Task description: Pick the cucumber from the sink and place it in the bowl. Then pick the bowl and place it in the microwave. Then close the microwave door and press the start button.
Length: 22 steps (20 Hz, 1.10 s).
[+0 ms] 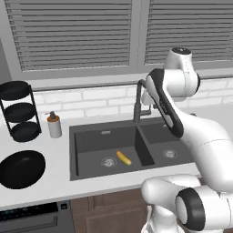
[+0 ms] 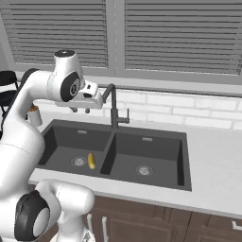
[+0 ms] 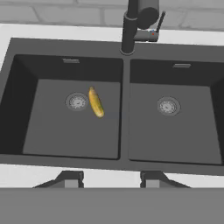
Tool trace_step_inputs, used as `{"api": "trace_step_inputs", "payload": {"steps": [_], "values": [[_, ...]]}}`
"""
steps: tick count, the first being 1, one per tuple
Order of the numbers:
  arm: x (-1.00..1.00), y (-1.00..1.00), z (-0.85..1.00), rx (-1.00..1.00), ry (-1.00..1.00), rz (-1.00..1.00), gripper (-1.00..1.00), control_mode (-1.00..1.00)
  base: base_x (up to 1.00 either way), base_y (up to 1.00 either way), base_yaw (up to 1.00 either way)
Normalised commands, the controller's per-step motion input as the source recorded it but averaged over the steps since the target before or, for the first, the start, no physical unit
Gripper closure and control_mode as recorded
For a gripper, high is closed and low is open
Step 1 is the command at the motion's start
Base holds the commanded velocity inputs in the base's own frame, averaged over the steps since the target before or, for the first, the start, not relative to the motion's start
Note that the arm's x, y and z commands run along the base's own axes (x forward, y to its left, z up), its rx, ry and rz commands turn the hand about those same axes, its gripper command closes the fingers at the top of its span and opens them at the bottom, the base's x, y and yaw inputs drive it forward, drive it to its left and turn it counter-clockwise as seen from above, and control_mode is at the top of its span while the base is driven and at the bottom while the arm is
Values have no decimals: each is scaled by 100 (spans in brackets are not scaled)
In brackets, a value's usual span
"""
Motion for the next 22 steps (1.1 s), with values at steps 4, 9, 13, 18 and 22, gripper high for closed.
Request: {"api": "trace_step_inputs", "payload": {"steps": [4, 9, 13, 18, 22], "values": [[-5, 0, 0, 0, -1, 0, -100, -100, 0, 0, 0], [-21, 49, -40, -3, 13, 0, -100, -100, 0, 0, 0], [16, 94, -63, -14, 22, -2, -100, -100, 0, 0, 0], [39, 20, -67, 0, 8, 0, -100, -100, 0, 0, 0], [32, 0, -58, 0, 6, 0, -100, -100, 0, 0, 0]]}}
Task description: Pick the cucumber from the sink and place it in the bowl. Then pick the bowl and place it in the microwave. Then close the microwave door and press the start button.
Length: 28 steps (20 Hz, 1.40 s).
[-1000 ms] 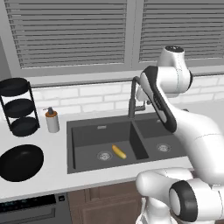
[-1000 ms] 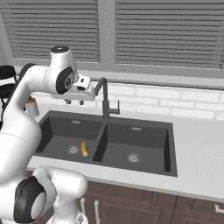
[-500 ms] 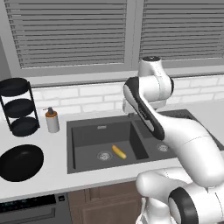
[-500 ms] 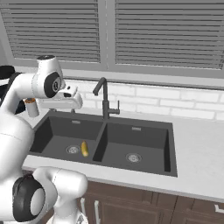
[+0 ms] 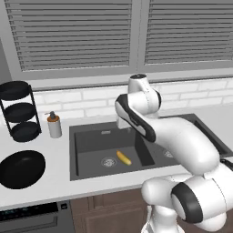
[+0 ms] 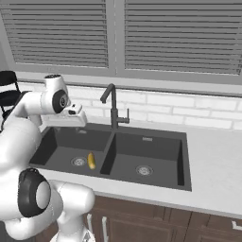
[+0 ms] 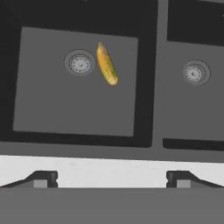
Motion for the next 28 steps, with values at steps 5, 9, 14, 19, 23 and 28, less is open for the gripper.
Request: {"api": "trace_step_inputs", "payload": {"steps": [5, 9, 14, 19, 23, 28], "values": [[17, 0, -51, -1, 6, 0, -100, -100, 0, 0, 0], [11, 0, -77, 0, 10, 0, -100, -100, 0, 0, 0], [9, 0, -73, 0, 8, 0, -100, -100, 0, 0, 0], [23, 0, -40, 0, 7, 0, -100, -100, 0, 0, 0], [26, 0, -53, 0, 9, 0, -100, -100, 0, 0, 0], [18, -2, -39, 0, 0, 0, -100, -100, 0, 0, 0]]}}
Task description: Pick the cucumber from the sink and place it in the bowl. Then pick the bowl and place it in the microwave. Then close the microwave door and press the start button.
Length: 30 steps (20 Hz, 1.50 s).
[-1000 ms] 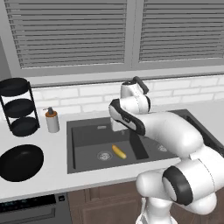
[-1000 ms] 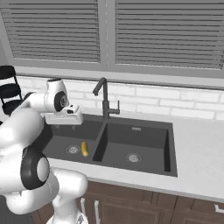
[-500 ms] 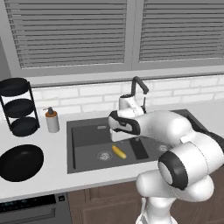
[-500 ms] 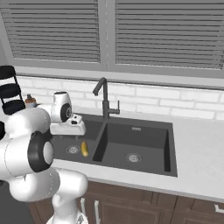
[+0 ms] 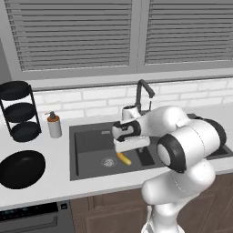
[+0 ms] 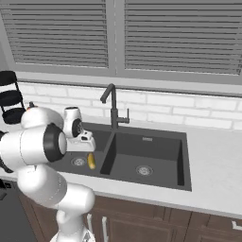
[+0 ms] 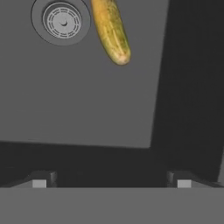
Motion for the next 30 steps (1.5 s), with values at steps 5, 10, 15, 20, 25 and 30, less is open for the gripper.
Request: {"api": "trace_step_inputs", "payload": {"steps": [5, 10, 15, 20, 25, 30], "values": [[29, 0, -25, 0, 0, 0, -100, -100, 0, 0, 0], [36, 0, -38, 0, 1, 0, -100, -100, 0, 0, 0], [34, 0, -35, 0, 0, 0, -100, -100, 0, 0, 0], [36, 0, -36, 0, 0, 0, -100, -100, 0, 0, 0], [46, 0, -36, 0, 0, 0, -100, -100, 0, 0, 0], [47, 0, -41, 0, 0, 0, -100, -100, 0, 0, 0]]}}
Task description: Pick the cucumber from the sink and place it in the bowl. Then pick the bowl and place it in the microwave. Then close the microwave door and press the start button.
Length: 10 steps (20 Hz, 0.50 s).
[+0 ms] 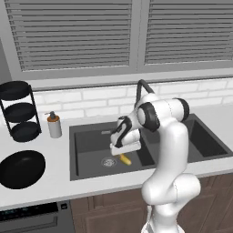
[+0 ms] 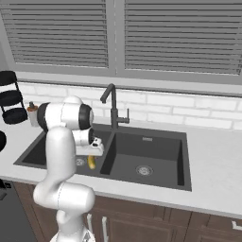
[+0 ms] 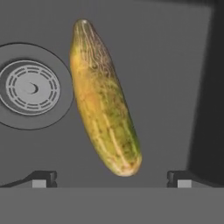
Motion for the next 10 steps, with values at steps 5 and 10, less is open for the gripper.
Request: {"api": "trace_step_inputs", "payload": {"steps": [5, 10], "values": [[52, 0, -42, 0, 0, 0, -100, -100, 0, 0, 0], [48, 2, -41, 0, 0, 0, -100, -100, 0, 0, 0]]}}
